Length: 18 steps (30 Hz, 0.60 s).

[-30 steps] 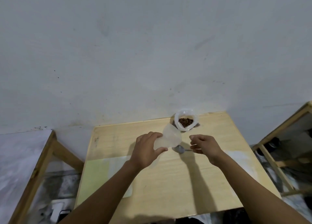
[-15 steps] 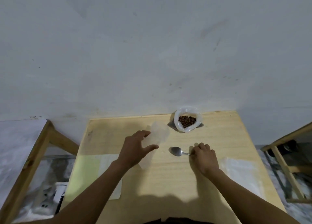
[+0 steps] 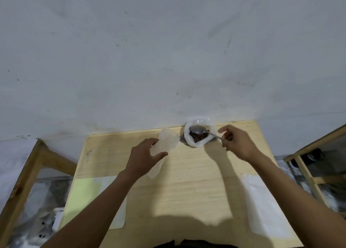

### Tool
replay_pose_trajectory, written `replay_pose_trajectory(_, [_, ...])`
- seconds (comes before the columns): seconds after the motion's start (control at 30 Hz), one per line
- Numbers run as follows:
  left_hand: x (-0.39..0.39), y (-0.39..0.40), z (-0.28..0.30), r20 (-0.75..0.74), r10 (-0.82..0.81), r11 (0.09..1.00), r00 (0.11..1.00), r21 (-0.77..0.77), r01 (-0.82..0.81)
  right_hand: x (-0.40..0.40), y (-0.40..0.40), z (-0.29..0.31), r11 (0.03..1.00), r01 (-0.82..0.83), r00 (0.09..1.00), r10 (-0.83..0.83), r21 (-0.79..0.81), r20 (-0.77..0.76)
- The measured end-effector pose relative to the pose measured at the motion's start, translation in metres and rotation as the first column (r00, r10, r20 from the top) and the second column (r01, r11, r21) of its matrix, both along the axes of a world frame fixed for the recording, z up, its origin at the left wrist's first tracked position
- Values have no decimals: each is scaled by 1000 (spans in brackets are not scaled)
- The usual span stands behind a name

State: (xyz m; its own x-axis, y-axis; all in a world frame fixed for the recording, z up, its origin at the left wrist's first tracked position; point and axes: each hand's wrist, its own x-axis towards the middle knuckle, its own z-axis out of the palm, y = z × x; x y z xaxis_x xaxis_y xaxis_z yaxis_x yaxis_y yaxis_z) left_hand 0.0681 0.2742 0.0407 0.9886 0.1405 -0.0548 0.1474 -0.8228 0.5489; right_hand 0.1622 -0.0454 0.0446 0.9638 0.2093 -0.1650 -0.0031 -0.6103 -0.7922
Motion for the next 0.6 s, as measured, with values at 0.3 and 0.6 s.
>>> replay_pose_trajectory(0.3, [13, -11, -5, -33, -13, 999, 999, 48, 15, 31, 20, 12, 784, 395, 893, -451, 480, 2])
replay_pose_trajectory(0.6, [21, -19, -12, -78, -45, 987, 996, 150, 56, 11, 49, -45, 860, 425, 890, -454, 284, 44])
